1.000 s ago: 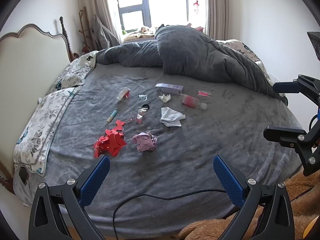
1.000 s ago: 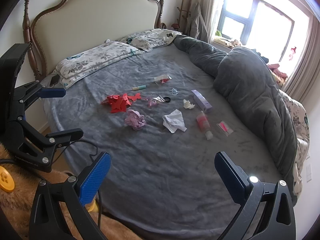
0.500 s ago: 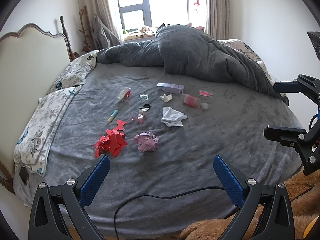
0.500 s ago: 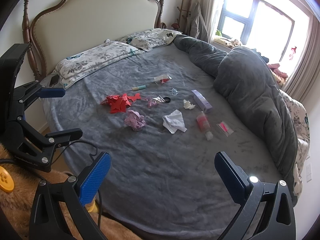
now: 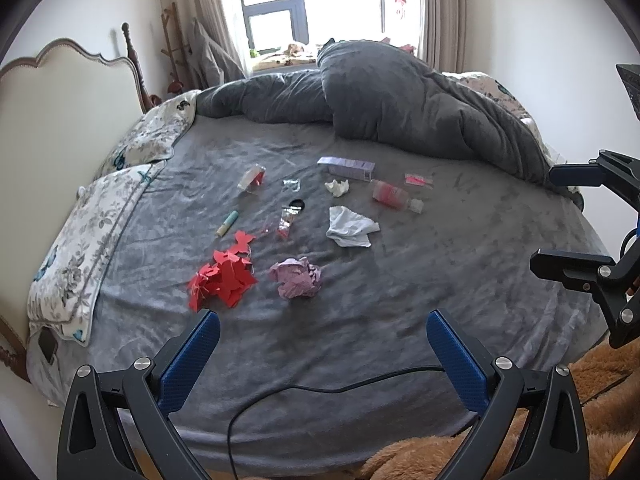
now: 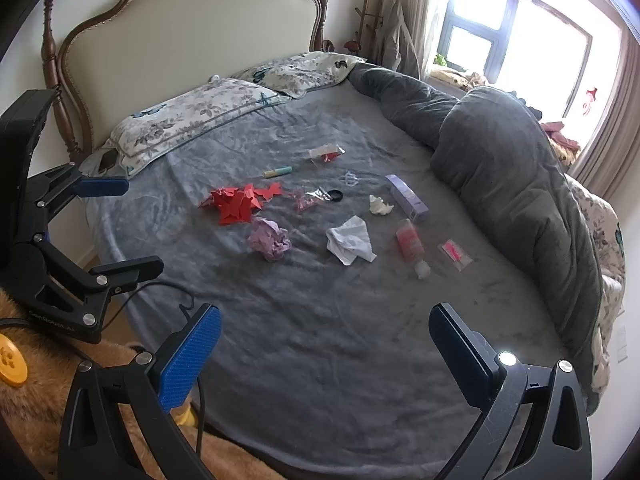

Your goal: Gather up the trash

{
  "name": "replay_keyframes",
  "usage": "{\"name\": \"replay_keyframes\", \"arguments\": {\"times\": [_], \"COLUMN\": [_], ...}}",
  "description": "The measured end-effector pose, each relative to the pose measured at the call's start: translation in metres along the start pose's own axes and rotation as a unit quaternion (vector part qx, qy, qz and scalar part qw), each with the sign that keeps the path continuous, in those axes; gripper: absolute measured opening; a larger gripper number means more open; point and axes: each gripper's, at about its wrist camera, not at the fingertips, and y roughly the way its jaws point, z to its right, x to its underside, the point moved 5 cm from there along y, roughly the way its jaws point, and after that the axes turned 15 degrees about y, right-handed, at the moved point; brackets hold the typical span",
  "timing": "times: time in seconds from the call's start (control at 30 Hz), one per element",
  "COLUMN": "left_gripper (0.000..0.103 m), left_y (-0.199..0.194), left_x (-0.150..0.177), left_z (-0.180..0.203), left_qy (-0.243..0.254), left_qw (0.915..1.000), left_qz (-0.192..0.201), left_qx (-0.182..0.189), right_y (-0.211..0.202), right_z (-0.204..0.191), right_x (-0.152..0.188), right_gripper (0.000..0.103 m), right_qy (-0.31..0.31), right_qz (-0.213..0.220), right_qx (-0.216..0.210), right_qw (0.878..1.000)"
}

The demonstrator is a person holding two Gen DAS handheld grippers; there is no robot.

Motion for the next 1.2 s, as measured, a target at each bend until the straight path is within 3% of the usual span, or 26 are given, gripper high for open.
{"name": "replay_keyframes", "arguments": {"times": [0.17,0.33,0.47,0.67,0.93,1.0,1.07,1.13,1.2], "left_gripper": [0.103,0.103,0.103,0.103,0.103,0.103,0.103,0.103,0.103], "left_y": [0.013,0.025,0.043,0.09,0.14,0.153,0.162,0.167,0.171], "left_x": [0.0,0.012,0.03,0.051,0.076,0.083,0.087,0.087,0.084], "left_z": [-0.015,-0.066,-0.109,-0.151,-0.185,-0.19,-0.194,-0.197,-0.198], "left_qy": [-0.01,-0.057,-0.078,-0.064,-0.106,-0.129,-0.145,-0.148,-0.143], "left_qw": [0.9993,0.994,0.99,0.987,0.9787,0.9707,0.9651,0.9649,0.9657], "left_qz": [-0.033,-0.074,-0.088,-0.135,-0.175,-0.203,-0.217,-0.215,-0.216], "left_qx": [-0.01,-0.057,-0.079,-0.059,-0.016,0.005,0.019,0.021,0.021], "right_y": [0.028,0.064,0.113,0.213,0.341,0.362,0.373,0.377,0.377], "right_z": [0.008,-0.002,-0.033,-0.079,-0.08,-0.078,-0.078,-0.077,-0.077], "right_x": [-0.011,-0.035,-0.062,-0.079,-0.047,-0.034,-0.023,-0.016,-0.013], "right_gripper": [0.103,0.103,0.103,0.103,0.103,0.096,0.082,0.074,0.074], "right_qy": [0.012,0.037,0.031,0.033,0.127,0.146,0.157,0.166,0.171], "right_qz": [-0.024,-0.051,-0.068,-0.145,-0.256,-0.286,-0.303,-0.312,-0.31], "right_qx": [-0.019,-0.042,-0.043,-0.026,0.011,0.023,0.031,0.033,0.035], "right_qw": [0.999,0.997,0.996,0.989,0.958,0.947,0.939,0.935,0.935]}}
